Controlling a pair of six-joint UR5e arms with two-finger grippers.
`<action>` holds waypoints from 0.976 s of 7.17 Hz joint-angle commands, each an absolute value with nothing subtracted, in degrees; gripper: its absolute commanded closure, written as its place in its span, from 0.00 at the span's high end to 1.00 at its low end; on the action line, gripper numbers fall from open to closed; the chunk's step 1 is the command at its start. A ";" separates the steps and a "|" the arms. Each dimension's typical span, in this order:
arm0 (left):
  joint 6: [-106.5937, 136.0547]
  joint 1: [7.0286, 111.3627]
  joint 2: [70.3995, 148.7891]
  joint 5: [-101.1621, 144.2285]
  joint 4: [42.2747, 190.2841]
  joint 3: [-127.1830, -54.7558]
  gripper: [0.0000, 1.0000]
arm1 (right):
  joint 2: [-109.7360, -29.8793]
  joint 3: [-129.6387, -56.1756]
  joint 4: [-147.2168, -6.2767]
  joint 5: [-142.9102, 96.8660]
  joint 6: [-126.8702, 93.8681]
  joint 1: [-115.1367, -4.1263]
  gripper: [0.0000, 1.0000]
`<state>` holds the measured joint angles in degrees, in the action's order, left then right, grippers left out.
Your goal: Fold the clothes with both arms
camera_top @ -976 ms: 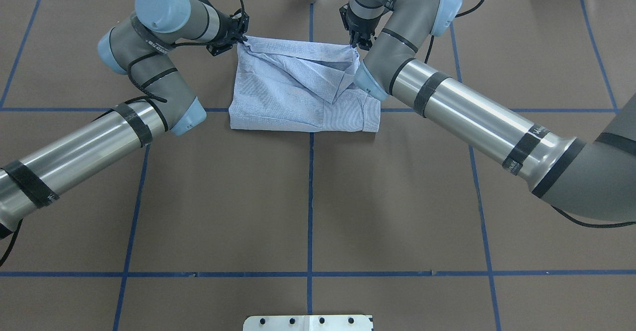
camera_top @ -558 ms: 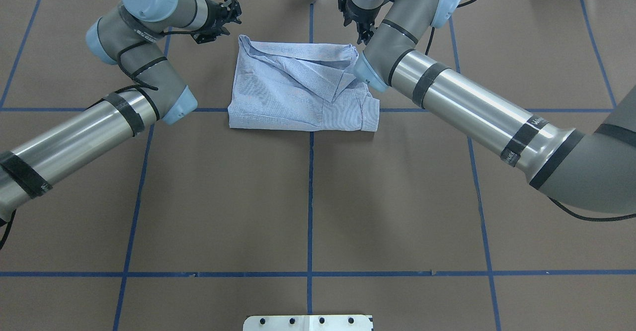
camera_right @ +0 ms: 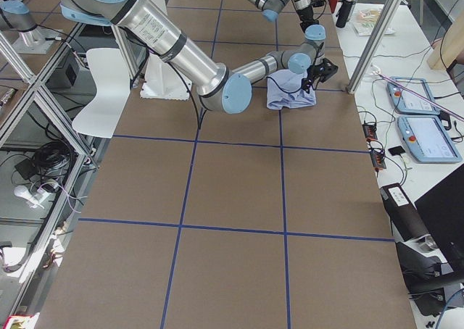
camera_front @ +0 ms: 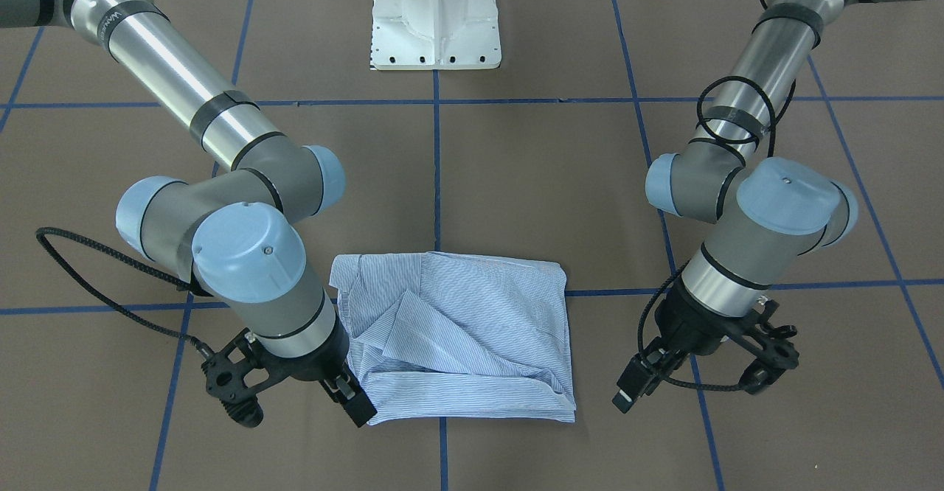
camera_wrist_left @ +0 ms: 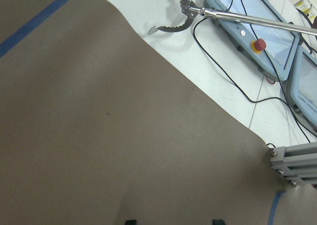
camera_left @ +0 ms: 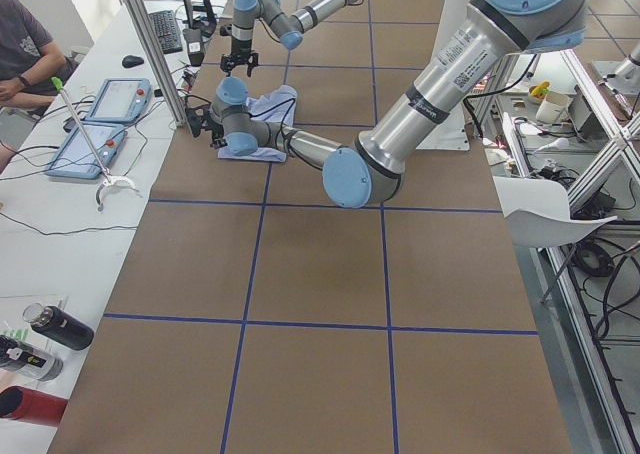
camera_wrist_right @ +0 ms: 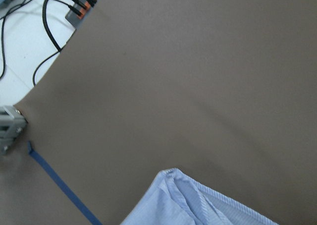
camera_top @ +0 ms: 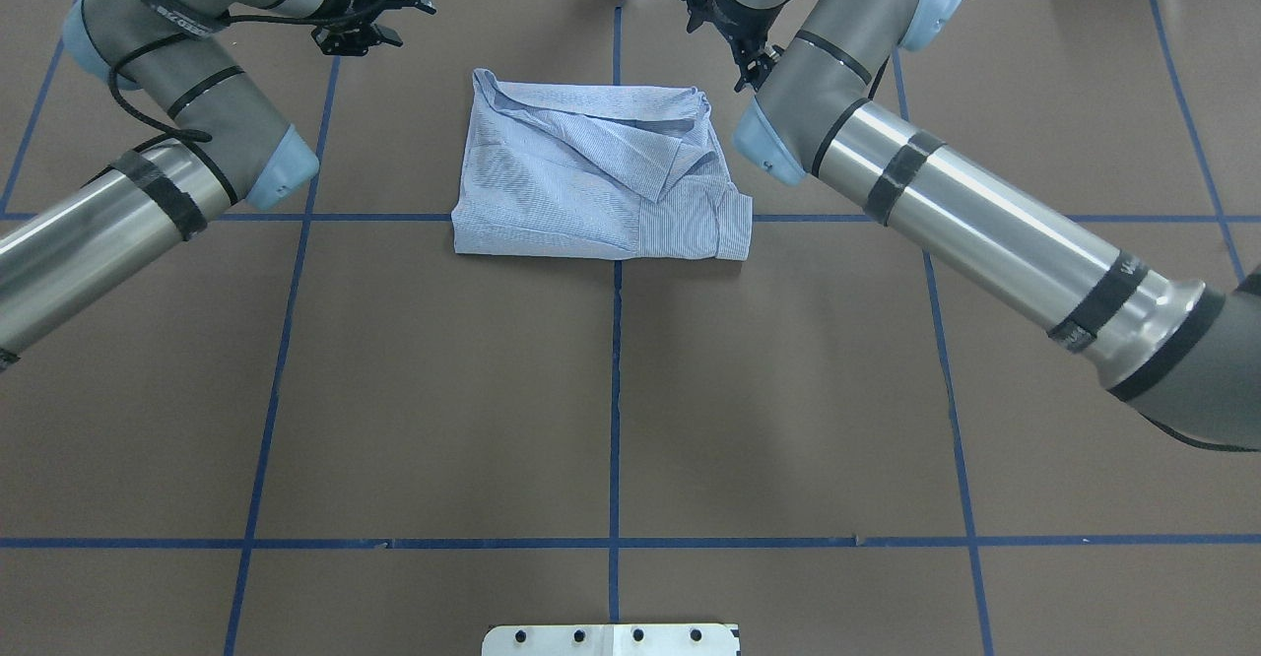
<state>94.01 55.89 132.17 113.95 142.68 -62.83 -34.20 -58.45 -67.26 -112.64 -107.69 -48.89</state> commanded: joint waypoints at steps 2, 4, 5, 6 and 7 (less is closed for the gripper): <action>93.52 57.65 124.73 118.56 142.82 -69.34 0.62 | -35.86 -63.02 -68.12 -103.90 -119.99 -41.94 1.00; 93.34 58.18 124.45 118.57 142.74 -69.79 0.62 | -35.86 -62.84 -67.15 -99.59 -127.08 -39.56 0.97; 93.34 58.27 124.28 118.65 142.73 -69.79 0.62 | -35.86 -62.84 -67.15 -99.75 -131.01 -38.94 0.96; 93.34 58.18 123.93 118.57 142.82 -69.79 0.62 | -36.03 -63.02 -67.32 -99.84 -133.48 -37.20 0.96; 93.34 58.18 123.93 118.56 142.82 -69.96 0.62 | -36.38 -64.58 -67.93 -100.10 -135.25 -36.48 0.96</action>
